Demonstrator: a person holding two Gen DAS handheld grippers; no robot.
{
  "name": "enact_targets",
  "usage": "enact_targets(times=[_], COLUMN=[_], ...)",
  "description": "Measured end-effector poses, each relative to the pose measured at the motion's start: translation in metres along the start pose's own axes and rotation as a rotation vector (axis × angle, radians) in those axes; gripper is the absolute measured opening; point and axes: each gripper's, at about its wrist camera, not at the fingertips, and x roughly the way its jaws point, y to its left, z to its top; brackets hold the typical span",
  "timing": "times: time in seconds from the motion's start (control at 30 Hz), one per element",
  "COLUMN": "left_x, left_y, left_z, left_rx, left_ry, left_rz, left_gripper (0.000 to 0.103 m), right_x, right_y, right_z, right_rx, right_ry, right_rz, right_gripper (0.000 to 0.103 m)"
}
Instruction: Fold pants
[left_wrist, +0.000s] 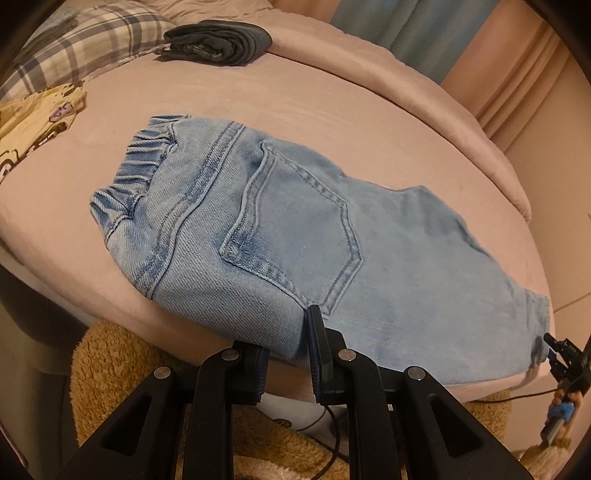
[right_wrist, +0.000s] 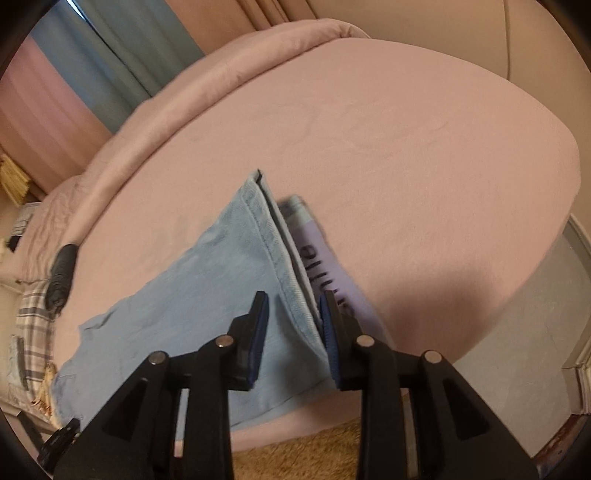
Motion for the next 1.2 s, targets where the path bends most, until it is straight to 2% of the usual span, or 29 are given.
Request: enact_targets(times=[0.07,0.13,0.2,0.23,0.27,0.3,0.33,0.37,0.4,0.5,0.63,0.77,0.83,0.93,0.97,1.07,1.17,1.2], left_x=[0.001,0.002,0.002,0.002,0.001,-0.001,-0.003,-0.007,-0.011,-0.019,-0.017,-0.002,0.008,0.009,0.008,-0.001,-0.011,-0.011], left_y=[0.001,0.003,0.003,0.004,0.003,0.004,0.003,0.002,0.000,-0.004,-0.008,-0.005,0.005,0.016,0.019,0.026,0.040,0.044], left_z=[0.001,0.000,0.000,0.000,0.000,0.001,0.001,0.001,0.001,0.003,0.003,0.000,0.000,0.002,0.003,0.008,0.015,0.018], left_rx=[-0.007,-0.011,-0.013,-0.011,-0.008,-0.006,-0.004,0.001,0.009,0.020,0.033,0.044,0.018,-0.040,-0.042,-0.050,-0.091,-0.106], left_ry=[0.004,0.007,0.006,0.005,0.003,0.001,-0.002,-0.012,-0.023,-0.043,-0.032,0.008,0.042,0.055,0.057,0.041,0.006,0.002], left_rz=[-0.009,-0.014,-0.019,-0.019,-0.022,-0.026,-0.034,-0.047,-0.055,-0.082,-0.104,-0.039,-0.027,-0.082,-0.088,-0.069,-0.056,-0.056], left_gripper=[0.014,0.014,0.014,0.014,0.014,0.014,0.014,0.014,0.014,0.014,0.014,0.014,0.014,0.016,0.017,0.029,0.035,0.035], right_x=[-0.002,0.005,0.019,0.024,0.030,0.030,0.026,0.021,0.009,-0.019,-0.033,-0.015,0.004,0.023,0.022,0.019,0.007,0.001], right_y=[0.006,0.012,0.014,0.012,0.014,0.016,0.019,0.018,0.014,0.012,0.021,0.006,0.000,0.002,0.008,0.022,0.028,0.033], right_z=[-0.003,-0.002,-0.002,-0.001,-0.003,-0.003,-0.003,-0.002,0.000,0.005,0.005,0.007,-0.001,-0.008,-0.009,-0.006,-0.010,-0.010], right_rx=[-0.016,-0.067,-0.096,-0.109,-0.134,-0.149,-0.151,-0.119,-0.029,0.020,-0.037,0.016,0.002,-0.050,-0.088,-0.159,-0.160,-0.161], right_ry=[0.004,0.006,0.015,0.024,0.018,-0.004,-0.024,-0.032,-0.065,-0.143,-0.176,-0.127,-0.079,-0.062,-0.069,-0.039,-0.038,-0.044], right_rz=[0.005,-0.047,-0.133,-0.168,-0.204,-0.218,-0.221,-0.212,-0.165,-0.092,-0.133,-0.166,-0.221,-0.303,-0.341,-0.434,-0.400,-0.371], right_gripper=[0.039,0.047,0.048,0.046,0.036,0.014,0.012,0.010,0.009,0.009,0.009,0.009,0.010,0.017,0.021,0.041,0.044,0.049])
